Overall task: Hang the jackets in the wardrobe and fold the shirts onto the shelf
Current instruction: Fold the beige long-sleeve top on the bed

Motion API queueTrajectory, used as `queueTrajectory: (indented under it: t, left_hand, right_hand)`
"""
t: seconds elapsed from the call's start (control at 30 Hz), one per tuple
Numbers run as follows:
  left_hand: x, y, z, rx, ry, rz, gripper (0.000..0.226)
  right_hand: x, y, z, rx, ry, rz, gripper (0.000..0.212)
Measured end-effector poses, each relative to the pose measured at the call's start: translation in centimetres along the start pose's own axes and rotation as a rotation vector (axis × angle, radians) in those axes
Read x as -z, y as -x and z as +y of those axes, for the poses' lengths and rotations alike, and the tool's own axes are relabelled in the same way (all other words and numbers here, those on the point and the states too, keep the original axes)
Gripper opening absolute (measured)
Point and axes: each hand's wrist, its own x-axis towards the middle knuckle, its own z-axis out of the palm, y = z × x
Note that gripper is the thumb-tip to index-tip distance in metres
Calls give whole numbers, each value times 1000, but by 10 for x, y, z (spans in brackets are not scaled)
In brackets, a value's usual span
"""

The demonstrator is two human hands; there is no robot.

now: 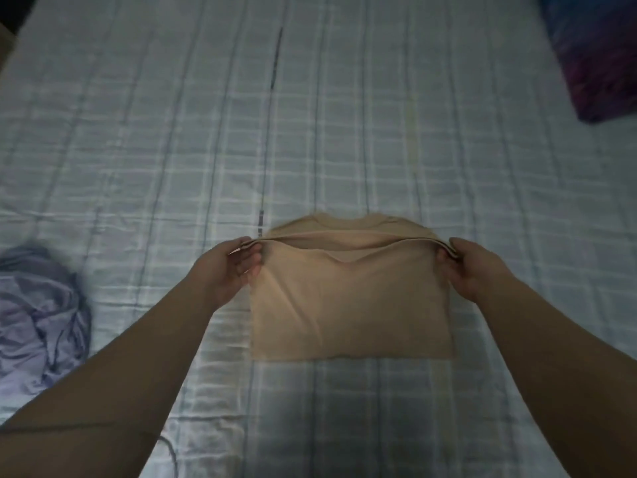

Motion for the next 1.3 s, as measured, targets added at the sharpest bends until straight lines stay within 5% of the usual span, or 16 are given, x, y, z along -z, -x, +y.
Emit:
queueTrajectory:
  t: [0.1,0.2,0.4,0.5,0.57,0.7,0.8,0.9,1.03,1.3]
  left_hand:
    - [-15,-31,11,-12,-21,-34,35]
    - [-23,-65,13,-57,-29,-60,18]
    - [-35,-116,6,-71,34,-11,32]
    - [-38,-128,-1,-110,27,23,29]
    - [-44,-127,-7,-190,9,44,27]
    - [-49,-121,-26,-423,-235,64,68]
    - [-51,-113,-44,-700,-859,98,70]
    - [-61,-117,-64,-1027,-1519,-23,58]
    - [-97,-130,-81,-969,-1902,-16,62]
    - [-109,-160,-98,-917,-2012,121,66]
  right_hand:
    - [-11,-36,-4,80,17,65,32]
    - [-25,-48,-10,169,50,-4,46]
    - [-31,-103,-2,226,16,-29,39]
    - [-34,-119,3,82,-281,-43,14]
    - [-38,-126,6,106,-235,-58,26]
    - [-35,-118,21,385,95,-102,62]
    - [-27,-112,37,749,713,-13,49]
    - [-20,-121,58,1173,1413,-100,47]
    - [-39,-119,74,1112,1870,18,59]
    - [-52,-148,86,1037,1843,47,66]
